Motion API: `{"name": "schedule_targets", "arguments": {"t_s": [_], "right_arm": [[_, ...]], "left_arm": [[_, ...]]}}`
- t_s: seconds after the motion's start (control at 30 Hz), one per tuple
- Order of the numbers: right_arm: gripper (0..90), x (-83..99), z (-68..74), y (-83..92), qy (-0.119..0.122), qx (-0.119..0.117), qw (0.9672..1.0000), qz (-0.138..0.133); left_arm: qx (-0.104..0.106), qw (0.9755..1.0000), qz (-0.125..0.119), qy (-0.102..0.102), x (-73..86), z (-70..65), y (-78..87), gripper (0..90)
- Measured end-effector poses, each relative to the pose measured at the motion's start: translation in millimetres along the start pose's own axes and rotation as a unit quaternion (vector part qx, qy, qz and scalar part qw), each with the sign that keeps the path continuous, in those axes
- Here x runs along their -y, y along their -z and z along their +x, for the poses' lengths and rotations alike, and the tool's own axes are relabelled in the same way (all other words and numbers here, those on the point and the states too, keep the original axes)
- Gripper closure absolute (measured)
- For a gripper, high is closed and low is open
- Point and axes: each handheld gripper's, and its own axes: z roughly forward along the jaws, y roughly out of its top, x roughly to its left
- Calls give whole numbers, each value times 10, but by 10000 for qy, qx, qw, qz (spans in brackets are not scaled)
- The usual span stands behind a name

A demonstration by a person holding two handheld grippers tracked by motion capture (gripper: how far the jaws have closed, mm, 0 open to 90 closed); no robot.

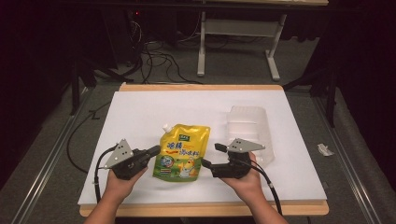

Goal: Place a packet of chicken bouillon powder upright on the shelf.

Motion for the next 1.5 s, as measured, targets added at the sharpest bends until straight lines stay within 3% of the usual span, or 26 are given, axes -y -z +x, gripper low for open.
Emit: {"name": "schedule_targets", "arguments": {"t_s": [0.3, 0.43, 1.1, 1.3, 1.5], "right_arm": [[180, -114, 6, -268, -69, -93, 9996, 239], [164, -141, 16, -345, -185, -209, 9994, 224], [166, -116, -19, -523, -452, -577, 9965, 391], [297, -125, -13, -512, -398, -760, 9960, 242], [438, -133, 53, -466, -139, -949, 9953, 97]], "left_arm": [[124, 9999, -2, -44, 2, -38, 33, 900], [176, 9998, 0, -80, 6, -38, 48, 900], [177, 9998, -32, -51, 14, -28, 62, 900], [121, 9999, -29, -34, 18, 4, 65, 900], [-21, 10000, 6, -14, 29, 61, 68, 900]]}}
